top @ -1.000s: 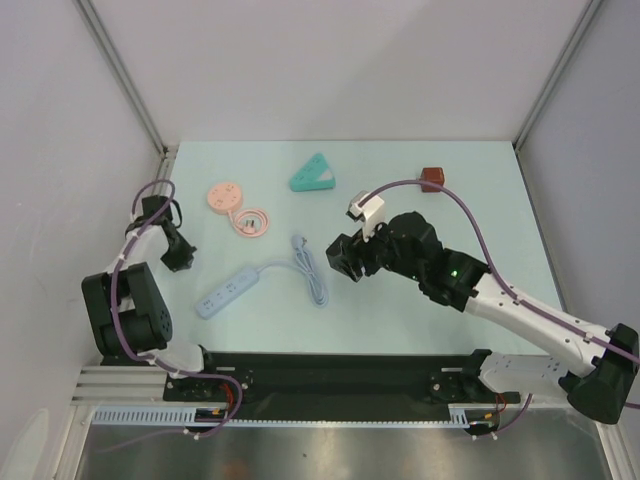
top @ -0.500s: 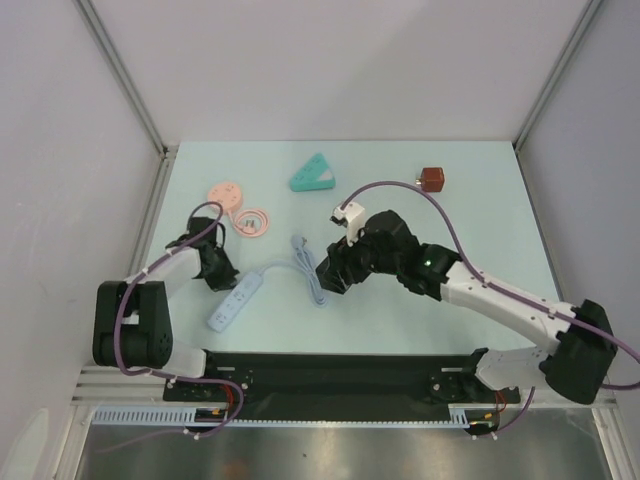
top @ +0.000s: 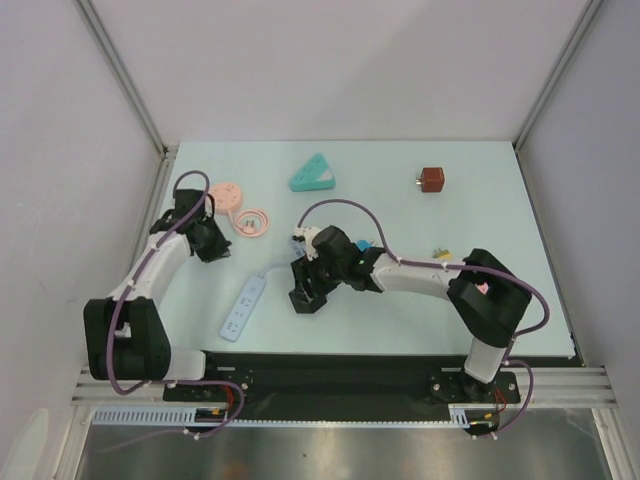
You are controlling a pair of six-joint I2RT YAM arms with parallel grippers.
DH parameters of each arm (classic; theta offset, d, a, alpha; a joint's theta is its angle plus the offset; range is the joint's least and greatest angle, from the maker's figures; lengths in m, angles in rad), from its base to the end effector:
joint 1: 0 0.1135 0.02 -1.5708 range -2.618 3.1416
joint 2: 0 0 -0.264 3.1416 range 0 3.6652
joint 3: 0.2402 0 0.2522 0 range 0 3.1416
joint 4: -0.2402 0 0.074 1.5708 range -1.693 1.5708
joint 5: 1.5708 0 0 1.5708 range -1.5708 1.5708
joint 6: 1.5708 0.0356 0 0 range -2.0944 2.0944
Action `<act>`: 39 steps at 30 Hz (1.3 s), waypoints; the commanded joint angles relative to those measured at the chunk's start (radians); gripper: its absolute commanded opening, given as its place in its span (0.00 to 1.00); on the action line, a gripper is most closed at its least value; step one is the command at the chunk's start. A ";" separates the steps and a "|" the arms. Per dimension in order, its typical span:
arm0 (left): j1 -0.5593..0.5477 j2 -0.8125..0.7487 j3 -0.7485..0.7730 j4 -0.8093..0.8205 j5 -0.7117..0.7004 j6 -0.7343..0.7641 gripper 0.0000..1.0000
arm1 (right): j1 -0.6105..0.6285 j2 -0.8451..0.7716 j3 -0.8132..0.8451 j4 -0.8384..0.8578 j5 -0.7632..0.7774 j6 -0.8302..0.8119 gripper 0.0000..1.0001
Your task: Insert the plug
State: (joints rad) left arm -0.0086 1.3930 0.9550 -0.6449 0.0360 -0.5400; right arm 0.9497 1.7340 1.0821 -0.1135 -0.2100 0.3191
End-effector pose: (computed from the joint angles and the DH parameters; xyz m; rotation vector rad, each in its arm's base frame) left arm 0.2719 -0.0036 0.2270 -0.6902 2.5818 -0.2265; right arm 0.2107 0.3072 0.1977 -0.8757 2.3255 0.8375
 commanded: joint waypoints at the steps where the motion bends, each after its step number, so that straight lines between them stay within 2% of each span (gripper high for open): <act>1: 0.006 -0.046 0.004 -0.022 -0.021 0.054 0.09 | -0.026 0.048 0.081 0.049 0.136 0.020 0.00; 4: 0.006 -0.023 -0.054 -0.015 -0.022 0.080 0.12 | -0.061 0.087 0.116 -0.004 0.246 -0.011 0.00; 7: 0.006 -0.015 -0.128 0.016 -0.005 0.083 0.09 | -0.106 0.105 0.136 -0.051 0.313 -0.054 0.00; 9: 0.002 -0.022 -0.186 0.046 0.010 0.075 0.09 | -0.130 0.108 0.144 -0.074 0.342 -0.092 0.00; 12: -0.025 -0.005 -0.193 0.065 0.036 0.066 0.08 | -0.183 0.107 0.167 -0.090 0.369 -0.161 0.00; 18: -0.109 0.035 -0.246 0.168 0.183 -0.009 0.06 | -0.216 0.084 0.269 -0.143 0.238 -0.296 0.00; 22: -0.212 0.041 -0.327 0.241 0.245 -0.069 0.04 | -0.175 0.064 0.367 -0.256 0.166 -0.362 0.00; 25: -0.241 0.011 -0.404 0.312 0.317 -0.120 0.04 | -0.129 0.059 0.449 -0.348 0.115 -0.393 0.00; 28: -0.245 -0.034 -0.418 0.321 0.358 -0.132 0.06 | -0.097 0.056 0.501 -0.408 0.012 -0.440 0.00; 31: -0.231 -0.058 -0.339 0.228 0.248 -0.072 0.10 | -0.037 0.052 0.532 -0.462 -0.011 -0.544 0.00; 33: -0.173 -0.055 -0.300 0.183 0.214 -0.028 0.23 | 0.010 0.058 0.538 -0.508 -0.022 -0.660 0.00; 36: -0.059 -0.025 -0.256 0.192 0.333 -0.014 0.40 | 0.035 0.068 0.542 -0.535 -0.014 -0.741 0.00; 38: 0.056 0.003 -0.223 0.208 0.479 -0.017 0.53 | 0.047 0.075 0.558 -0.548 -0.037 -0.771 0.00; 39: 0.085 0.014 -0.213 0.220 0.520 -0.017 0.56 | 0.052 0.079 0.562 -0.543 -0.061 -0.784 0.00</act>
State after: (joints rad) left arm -0.0246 1.3796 0.6838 -0.4381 0.3996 -0.5785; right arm 0.9989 1.8309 1.5814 -0.6277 -0.2150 -0.3473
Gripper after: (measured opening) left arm 0.529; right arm 0.656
